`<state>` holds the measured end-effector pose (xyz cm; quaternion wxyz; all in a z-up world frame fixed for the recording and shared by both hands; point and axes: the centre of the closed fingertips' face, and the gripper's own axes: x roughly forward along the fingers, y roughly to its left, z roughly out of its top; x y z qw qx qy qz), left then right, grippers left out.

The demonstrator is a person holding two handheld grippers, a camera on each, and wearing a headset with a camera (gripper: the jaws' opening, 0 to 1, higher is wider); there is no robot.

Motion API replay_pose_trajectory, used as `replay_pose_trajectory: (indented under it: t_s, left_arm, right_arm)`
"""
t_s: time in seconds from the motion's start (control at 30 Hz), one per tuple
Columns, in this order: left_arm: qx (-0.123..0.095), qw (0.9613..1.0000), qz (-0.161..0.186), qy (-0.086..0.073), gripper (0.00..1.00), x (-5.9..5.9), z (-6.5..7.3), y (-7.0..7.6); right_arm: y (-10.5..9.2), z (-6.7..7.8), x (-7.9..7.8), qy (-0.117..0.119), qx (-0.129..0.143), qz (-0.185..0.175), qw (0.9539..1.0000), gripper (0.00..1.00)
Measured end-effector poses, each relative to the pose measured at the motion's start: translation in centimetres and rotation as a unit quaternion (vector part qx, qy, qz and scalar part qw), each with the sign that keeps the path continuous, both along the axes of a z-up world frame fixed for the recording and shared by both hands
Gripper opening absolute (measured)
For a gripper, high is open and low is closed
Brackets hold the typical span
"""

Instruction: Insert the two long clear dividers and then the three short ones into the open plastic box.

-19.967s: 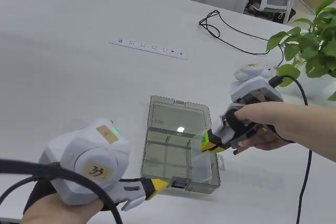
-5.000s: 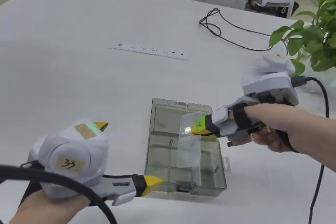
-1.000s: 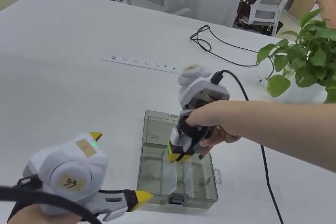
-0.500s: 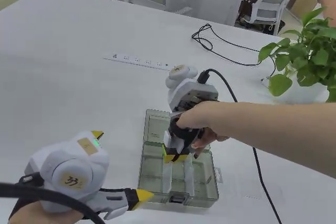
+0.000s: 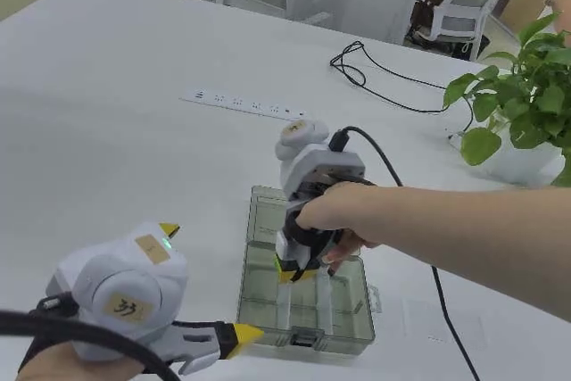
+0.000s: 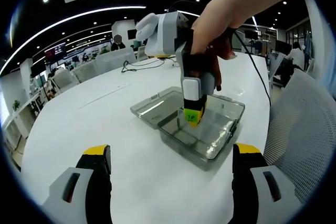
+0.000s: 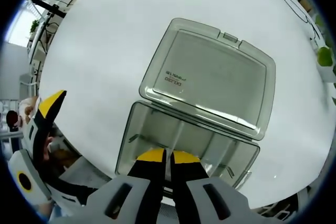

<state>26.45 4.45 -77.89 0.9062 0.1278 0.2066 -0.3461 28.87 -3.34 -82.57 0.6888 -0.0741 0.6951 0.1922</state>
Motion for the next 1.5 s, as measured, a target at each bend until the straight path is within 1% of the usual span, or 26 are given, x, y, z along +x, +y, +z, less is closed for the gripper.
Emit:
replay_pose_trajectory:
  t_s: [0.27, 0.3, 0.37, 0.4, 0.43, 0.47, 0.53, 0.6, 0.67, 0.7, 0.73, 0.87, 1.03, 1.07, 1.17, 1.2, 1.27, 1.3, 1.33, 1.37, 1.4, 1.5]
  left_arm:
    - [0.001, 1.0, -0.001, 0.002, 0.99, -0.1, -0.1, 0.0]
    - [0.001, 1.0, -0.001, 0.003, 0.99, -0.1, -0.1, 0.0]
    - [0.002, 1.0, -0.002, 0.003, 0.99, -0.1, -0.1, 0.0]
    - [0.002, 1.0, -0.003, 0.003, 0.99, -0.2, -0.1, -0.1]
    - [0.002, 1.0, -0.004, 0.003, 0.99, -0.2, -0.1, -0.1]
    - [0.003, 1.0, -0.004, 0.003, 0.99, -0.2, -0.2, -0.1]
    - [0.003, 1.0, -0.005, 0.004, 0.99, -0.2, -0.2, -0.1]
    - [0.004, 1.0, -0.006, 0.004, 0.98, -0.3, -0.2, -0.1]
    - [0.006, 0.9999, -0.008, 0.004, 0.98, -0.3, -0.3, -0.1]
    - [0.005, 0.9999, -0.008, 0.005, 0.98, -0.3, -0.3, -0.1]
    - [0.006, 0.9999, -0.008, 0.005, 0.98, -0.3, -0.3, -0.1]
    - [0.006, 0.9999, -0.009, 0.006, 0.99, -0.4, -0.4, -0.2]
    - [0.008, 0.9999, -0.01, 0.006, 0.99, -0.5, -0.5, -0.2]
    - [0.008, 0.9999, -0.01, 0.007, 0.99, -0.5, -0.5, -0.2]
    - [0.008, 0.9999, -0.01, 0.007, 0.99, -0.6, -0.5, -0.2]
    - [0.009, 0.9999, -0.01, 0.007, 0.99, -0.6, -0.5, -0.2]
    - [0.009, 0.9999, -0.01, 0.007, 0.99, -0.6, -0.5, -0.2]
    - [0.008, 0.9999, -0.01, 0.008, 0.99, -0.6, -0.5, -0.2]
    - [0.009, 0.9999, -0.011, 0.008, 0.99, -0.6, -0.5, -0.2]
    - [0.011, 0.9998, -0.011, 0.008, 0.99, -0.7, -0.6, -0.2]
    - [0.012, 0.9998, -0.012, 0.008, 0.99, -0.7, -0.6, -0.2]
    - [0.014, 0.9998, -0.014, 0.009, 0.99, -0.8, -0.6, -0.3]
  right_arm:
    - [0.3, 0.0, 0.1, -0.003, 0.01, 0.011, 0.9999, 0.07]
    - [0.4, 0.0, 0.0, -0.002, 0.014, 0.013, 0.9998, 0.1]
    - [0.7, -0.2, -0.4, 0.004, 0.025, 0.006, 0.9997, 0.22]
    - [1.0, -0.3, -0.9, 0.012, 0.037, 0.003, 0.9992, 0.26]
    - [1.0, -0.4, -1.0, 0.015, 0.039, -0.002, 0.9991, 0.28]
    - [1.2, -0.5, -1.1, 0.014, 0.046, 0.0, 0.9989, 0.29]
    - [1.4, -0.6, -1.0, 0.005, 0.051, 0.004, 0.9987, 0.37]
    - [1.4, -0.7, -1.1, 0.005, 0.053, 0.005, 0.9986, 0.43]
    - [1.5, -0.7, -1.1, 0.0, 0.057, 0.014, 0.9983, 0.48]
    - [1.4, -0.6, -1.0, -0.005, 0.055, 0.025, 0.9982, 0.49]
    - [1.3, -0.6, -1.0, -0.004, 0.053, 0.023, 0.9983, 0.51]
    - [1.1, -0.4, -0.6, -0.015, 0.056, 0.028, 0.9979, 0.54]
    - [1.1, 0.1, -0.5, -0.013, 0.07, 0.021, 0.9972, 0.54]
    - [1.3, 0.4, -0.5, -0.013, 0.078, 0.017, 0.9967, 0.54]
    - [1.4, 1.0, -0.5, -0.011, 0.09, 0.009, 0.9958, 0.54]
    - [1.5, 1.4, -0.5, -0.012, 0.099, 0.01, 0.9949, 0.54]
    - [1.5, 1.8, -0.5, -0.012, 0.106, 0.007, 0.9943, 0.54]
    - [1.9, 2.2, -0.4, -0.015, 0.122, 0.011, 0.9924, 0.55]
    - [1.8, 2.4, -0.3, -0.015, 0.124, 0.006, 0.9921, 0.55]
    - [1.9, 2.6, -0.4, -0.013, 0.133, 0.01, 0.991, 0.56]
    - [1.8, 2.8, -0.4, -0.014, 0.136, 0.012, 0.9906, 0.57]
    - [2.0, 3.6, 0.0, -0.029, 0.158, 0.014, 0.9869, 0.6]
